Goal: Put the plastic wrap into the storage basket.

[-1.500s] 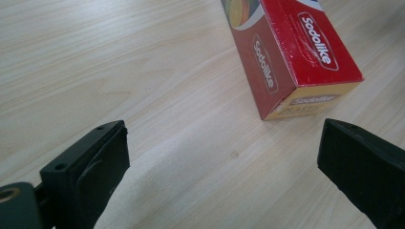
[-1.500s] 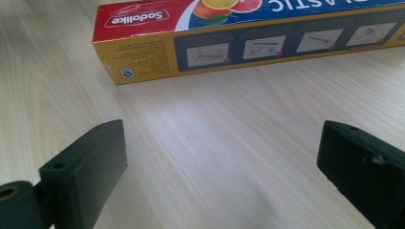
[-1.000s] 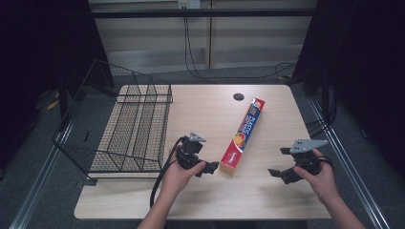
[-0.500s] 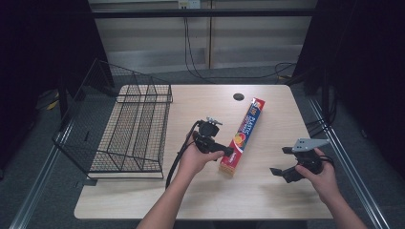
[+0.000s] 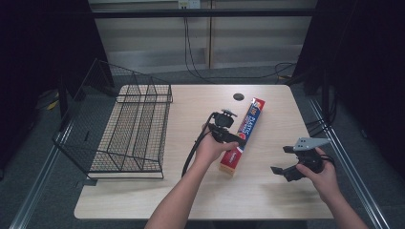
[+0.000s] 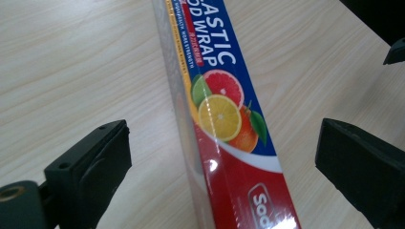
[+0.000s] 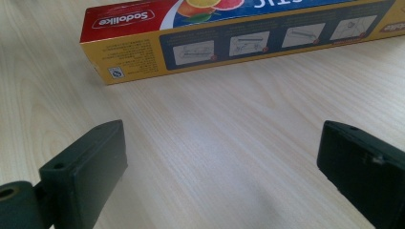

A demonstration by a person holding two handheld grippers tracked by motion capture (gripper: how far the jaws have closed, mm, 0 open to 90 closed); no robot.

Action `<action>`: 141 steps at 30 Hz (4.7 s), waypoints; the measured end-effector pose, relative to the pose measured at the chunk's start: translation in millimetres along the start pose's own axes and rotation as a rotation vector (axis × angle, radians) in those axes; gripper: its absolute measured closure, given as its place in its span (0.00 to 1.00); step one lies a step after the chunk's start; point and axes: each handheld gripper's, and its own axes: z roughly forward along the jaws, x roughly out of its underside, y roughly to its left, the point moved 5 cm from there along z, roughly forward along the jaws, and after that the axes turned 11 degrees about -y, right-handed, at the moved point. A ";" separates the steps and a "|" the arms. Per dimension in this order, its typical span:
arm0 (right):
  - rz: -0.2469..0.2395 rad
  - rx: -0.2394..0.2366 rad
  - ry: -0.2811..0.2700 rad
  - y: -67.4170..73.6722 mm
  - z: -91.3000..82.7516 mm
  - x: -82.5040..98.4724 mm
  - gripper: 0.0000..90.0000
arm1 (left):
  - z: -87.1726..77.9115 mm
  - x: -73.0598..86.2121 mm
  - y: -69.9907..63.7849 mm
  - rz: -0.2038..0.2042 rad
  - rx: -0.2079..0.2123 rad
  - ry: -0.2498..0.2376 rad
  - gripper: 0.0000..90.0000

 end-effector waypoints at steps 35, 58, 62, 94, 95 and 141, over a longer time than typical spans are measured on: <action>-0.002 0.014 -0.012 -4.0 -0.7 -1.7 0.03 | 58.5 -14.0 4.2 0.005 -0.080 0.095 0.13; 0.001 0.020 -0.030 -6.1 -4.1 -3.9 0.03 | 64.0 -18.6 3.6 0.013 -0.118 0.226 0.48; 0.010 0.026 -0.030 -7.6 -4.8 -3.7 0.03 | 46.9 -18.7 8.2 0.003 -0.099 0.259 0.49; 0.003 0.032 -0.050 -8.5 -3.1 -6.0 0.03 | -59.1 -47.9 46.5 -0.067 -0.115 0.315 0.50; 0.004 0.034 -0.050 -8.5 -3.1 -6.0 0.03 | -62.0 -49.1 46.9 -0.066 -0.117 0.319 0.50; 0.003 0.041 -0.061 -8.4 -2.3 -7.5 0.03 | -174.2 -68.3 93.6 -0.176 -0.246 0.303 0.50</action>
